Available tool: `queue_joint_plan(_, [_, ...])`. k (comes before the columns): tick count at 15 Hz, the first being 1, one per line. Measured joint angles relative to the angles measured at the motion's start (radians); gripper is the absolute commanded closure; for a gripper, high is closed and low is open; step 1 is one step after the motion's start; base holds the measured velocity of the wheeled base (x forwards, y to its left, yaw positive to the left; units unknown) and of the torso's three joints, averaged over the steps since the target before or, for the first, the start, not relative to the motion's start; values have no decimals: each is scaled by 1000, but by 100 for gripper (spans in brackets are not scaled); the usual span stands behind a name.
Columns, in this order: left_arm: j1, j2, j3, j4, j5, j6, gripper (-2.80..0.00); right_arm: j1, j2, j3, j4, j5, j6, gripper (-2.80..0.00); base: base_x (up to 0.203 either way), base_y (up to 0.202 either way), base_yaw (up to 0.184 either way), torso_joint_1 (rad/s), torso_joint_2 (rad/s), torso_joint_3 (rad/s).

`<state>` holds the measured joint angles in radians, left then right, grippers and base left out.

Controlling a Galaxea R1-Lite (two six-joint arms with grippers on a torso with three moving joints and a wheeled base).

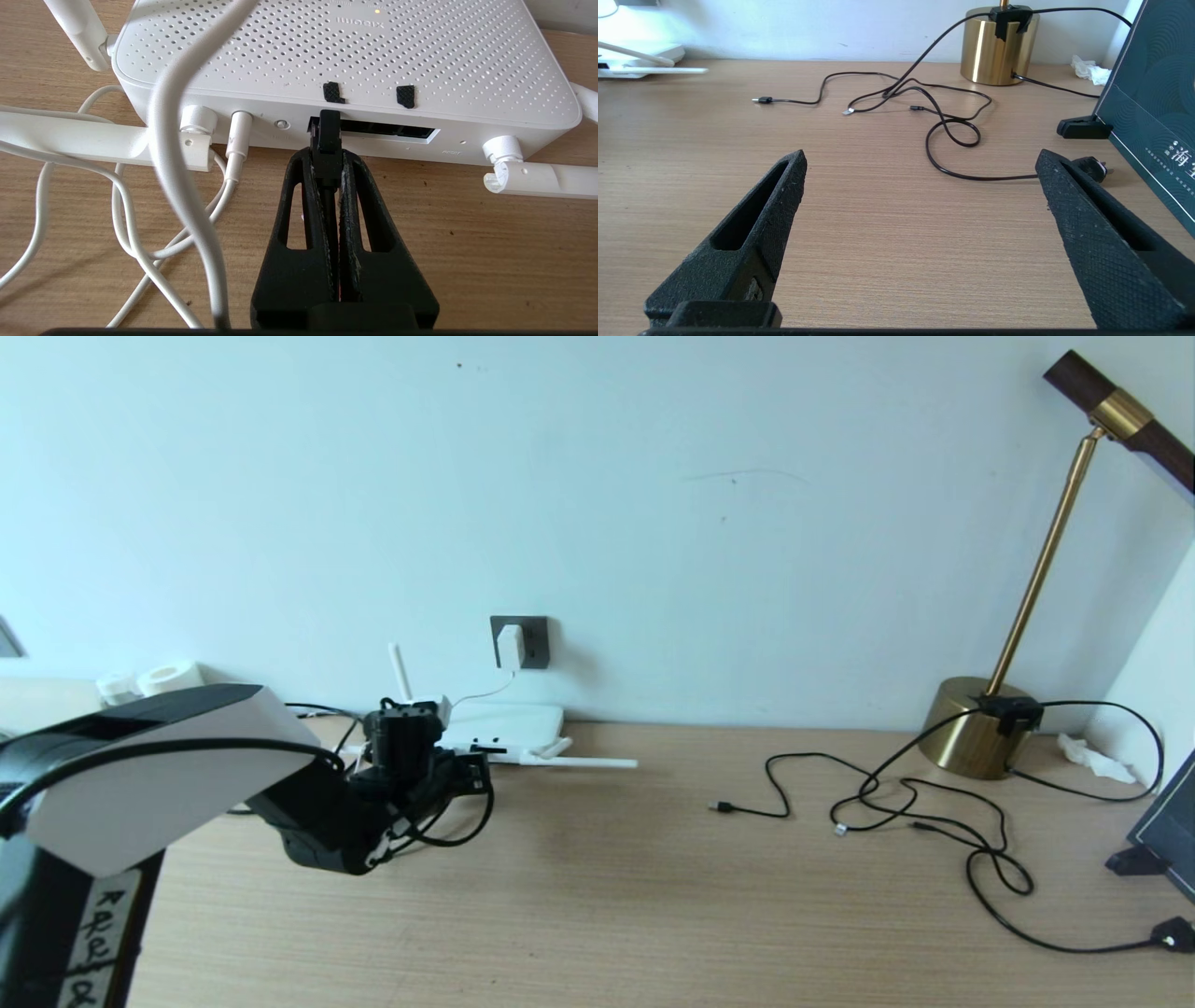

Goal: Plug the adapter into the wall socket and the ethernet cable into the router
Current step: Plug cable into router interface

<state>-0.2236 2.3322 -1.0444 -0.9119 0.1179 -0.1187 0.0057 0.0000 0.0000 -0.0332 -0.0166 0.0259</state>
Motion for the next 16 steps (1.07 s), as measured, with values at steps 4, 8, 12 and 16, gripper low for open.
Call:
queue_joint_plan(4, [-1,-51,61,3,-16,-2,0,0,0,0,0,0,0,-280,0,0,0,0,0,0])
queue_joint_plan(8, [-5,-77,109,-36,-19,0,0,0,0,0,0,0,0,-280,0,0,0,0,0,0])
queue_joint_plan(12, [-9,-101,152,-59,-20,3,0,0,0,0,0,0,0,-280,0,0,0,0,0,0])
queue_joint_plan(16, [-10,-94,143,-50,-31,5,0,0,0,0,0,0,0,-280,0,0,0,0,0,0])
